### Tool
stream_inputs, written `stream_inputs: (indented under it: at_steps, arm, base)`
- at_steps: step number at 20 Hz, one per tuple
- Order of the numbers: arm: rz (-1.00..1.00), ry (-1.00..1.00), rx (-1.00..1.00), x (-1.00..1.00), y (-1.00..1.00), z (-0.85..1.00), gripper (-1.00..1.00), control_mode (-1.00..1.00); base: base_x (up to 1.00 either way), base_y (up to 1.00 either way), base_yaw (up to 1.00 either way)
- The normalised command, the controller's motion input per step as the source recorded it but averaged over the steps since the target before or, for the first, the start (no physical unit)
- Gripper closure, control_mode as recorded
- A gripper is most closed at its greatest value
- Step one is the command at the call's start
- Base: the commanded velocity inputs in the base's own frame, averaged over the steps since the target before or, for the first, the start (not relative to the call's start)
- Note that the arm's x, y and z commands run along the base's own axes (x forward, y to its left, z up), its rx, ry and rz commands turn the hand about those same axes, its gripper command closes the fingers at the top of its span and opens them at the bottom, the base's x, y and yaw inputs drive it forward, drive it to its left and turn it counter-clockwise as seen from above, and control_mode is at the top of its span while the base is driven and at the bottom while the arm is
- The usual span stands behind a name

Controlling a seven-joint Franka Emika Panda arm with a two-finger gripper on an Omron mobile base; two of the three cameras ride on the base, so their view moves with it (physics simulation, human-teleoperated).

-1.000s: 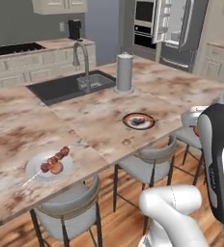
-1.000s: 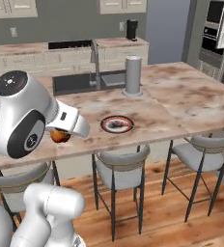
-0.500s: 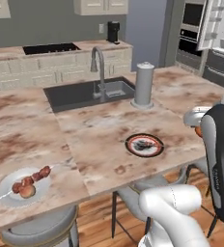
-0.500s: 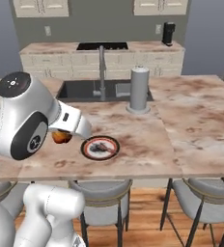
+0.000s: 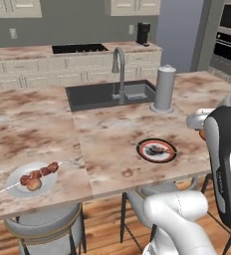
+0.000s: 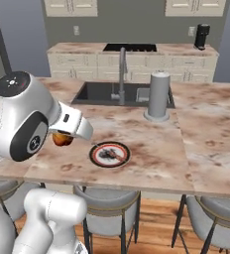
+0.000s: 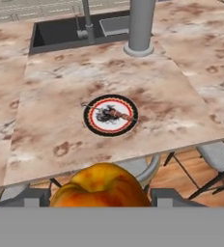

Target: Pick up each peach from the fridge and place one peach on each plate on the dining counter.

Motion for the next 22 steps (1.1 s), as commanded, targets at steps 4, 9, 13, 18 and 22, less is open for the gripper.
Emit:
stream_inputs:
  at_steps: [4, 9, 13, 18, 22]
  arm:
    - [0.0, 0.0, 0.0, 0.0, 0.0, 0.0, 1.0, 1.0]
    - [0.0, 0.0, 0.0, 0.0, 0.0, 0.0, 1.0, 1.0]
    - [0.02, 0.19, 0.0, 0.77, 0.0, -0.42, 1.0, -1.0]
    - [0.0, 0.22, 0.0, 0.74, 0.01, -0.61, 1.0, -1.0]
    - [0.02, 0.15, 0.0, 0.64, 0.0, -0.61, 1.0, -1.0]
  base:
    - [0.49, -0.13, 0.18]
    - [0.59, 0.0, 0.07]
    - [0.0, 0.0, 0.0]
    - [0.0, 0.0, 0.0]
    - [0.0, 0.0, 0.0]
